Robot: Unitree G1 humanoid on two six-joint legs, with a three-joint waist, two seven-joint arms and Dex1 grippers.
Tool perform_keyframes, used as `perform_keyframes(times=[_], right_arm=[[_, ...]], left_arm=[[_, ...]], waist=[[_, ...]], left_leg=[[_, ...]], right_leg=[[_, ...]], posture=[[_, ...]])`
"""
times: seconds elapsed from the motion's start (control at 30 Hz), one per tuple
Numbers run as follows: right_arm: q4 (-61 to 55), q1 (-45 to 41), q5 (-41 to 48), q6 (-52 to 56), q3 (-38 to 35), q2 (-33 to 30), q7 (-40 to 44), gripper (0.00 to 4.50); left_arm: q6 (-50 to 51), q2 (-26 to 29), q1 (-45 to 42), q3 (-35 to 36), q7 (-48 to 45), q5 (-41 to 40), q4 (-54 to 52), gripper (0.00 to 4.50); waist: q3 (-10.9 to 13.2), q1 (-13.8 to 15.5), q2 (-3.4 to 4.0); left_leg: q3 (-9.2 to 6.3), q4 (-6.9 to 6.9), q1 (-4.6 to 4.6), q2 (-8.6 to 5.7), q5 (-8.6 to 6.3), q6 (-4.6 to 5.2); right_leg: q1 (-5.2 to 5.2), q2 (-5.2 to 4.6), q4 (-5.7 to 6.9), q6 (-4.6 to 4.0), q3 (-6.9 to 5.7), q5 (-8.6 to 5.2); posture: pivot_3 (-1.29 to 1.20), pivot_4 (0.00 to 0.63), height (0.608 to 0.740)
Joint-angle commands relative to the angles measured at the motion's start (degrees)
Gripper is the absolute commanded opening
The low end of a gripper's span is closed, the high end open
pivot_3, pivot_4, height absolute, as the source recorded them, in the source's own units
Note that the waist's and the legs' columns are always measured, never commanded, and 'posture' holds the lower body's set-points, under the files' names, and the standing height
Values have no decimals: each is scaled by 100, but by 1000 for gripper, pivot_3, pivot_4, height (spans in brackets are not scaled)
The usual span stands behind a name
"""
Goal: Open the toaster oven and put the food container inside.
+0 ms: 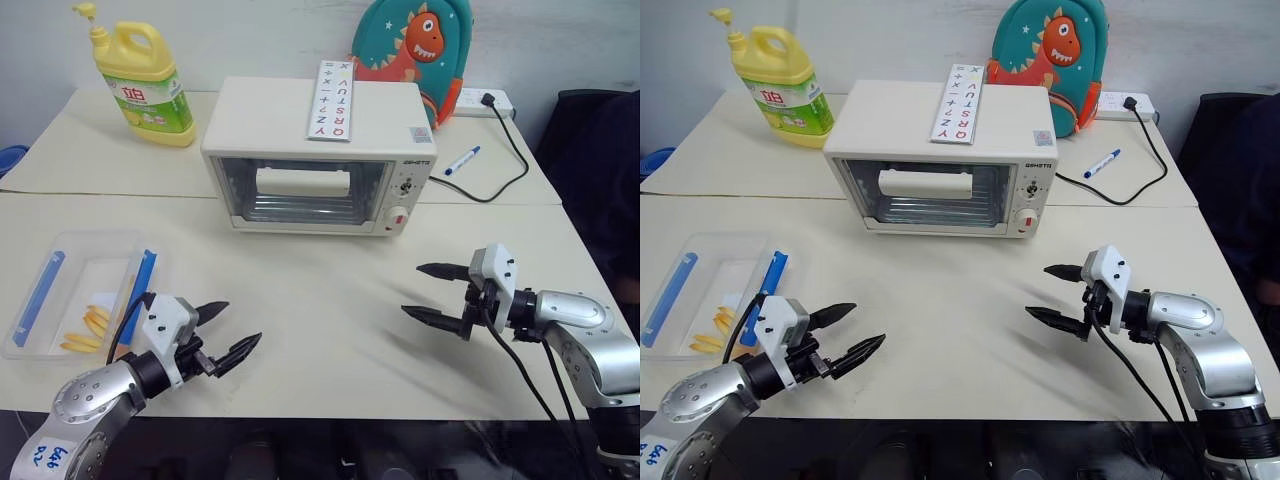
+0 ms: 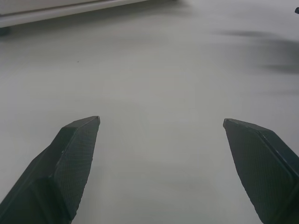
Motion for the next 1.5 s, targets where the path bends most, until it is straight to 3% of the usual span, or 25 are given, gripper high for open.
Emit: perform_keyframes(times=[0.03, 0.53, 0.73, 0.9, 1.17, 1.43, 1.5], right_arm=[[-71, -50, 56, -74, -62, 13, 17, 4442], [77, -558, 390, 384, -130, 411, -268, 4442], [277, -1470, 495, 616, 247, 1036, -465, 4442], [1050, -2486, 351, 483, 476, 1688, -650, 4442], [1878, -3413, 162, 246, 637, 2224, -570, 4442], [800, -2930, 613, 571, 811, 2056, 234, 4442], [561, -2666, 619, 573, 863, 1943, 360, 4485]], left_arm=[[-118, 34, 4, 99, -29, 19, -145, 4500], [87, 78, -39, 276, 29, -322, -354, 4500], [745, 525, -432, 1542, 178, -2147, -911, 4500], [1011, 1113, -890, 2380, 514, -3117, -802, 4500], [1111, 1614, -939, 2925, 700, -3181, -678, 4500], [1107, 1681, -1097, 2780, 913, -2964, -524, 4500], [1023, 1910, -1538, 2384, 762, -2675, -120, 4314]], waist=[[0, -1, 0], [0, -9, 0], [0, -26, 0], [1, -33, 1], [3, -21, 5], [5, -41, 9], [7, -46, 12]], left_leg=[[0, 0, 0, 0, 0, 0], [0, 0, 0, 0, 0, 0], [-3, 6, 0, 4, 0, -1], [-3, 10, -1, 3, 1, -3], [-2, 14, -16, 5, 6, -11], [-1, 8, -19, 6, 5, -10], [-1, 6, -18, 6, 6, -11]], right_leg=[[0, 0, 0, 0, 0, 0], [0, 0, 1, 0, 0, 0], [-2, 1, 10, 0, -3, 0], [-4, 1, 13, -1, -4, 1], [-12, 0, 4, -4, -8, -1], [-19, -2, 5, -4, -9, -1], [-20, -1, 8, -4, -8, -1]], posture=[[0, 150, 740], [0, 150, 740], [0, 150, 740], [0, 150, 740], [0, 150, 740], [0, 150, 740], [0, 150, 740]])
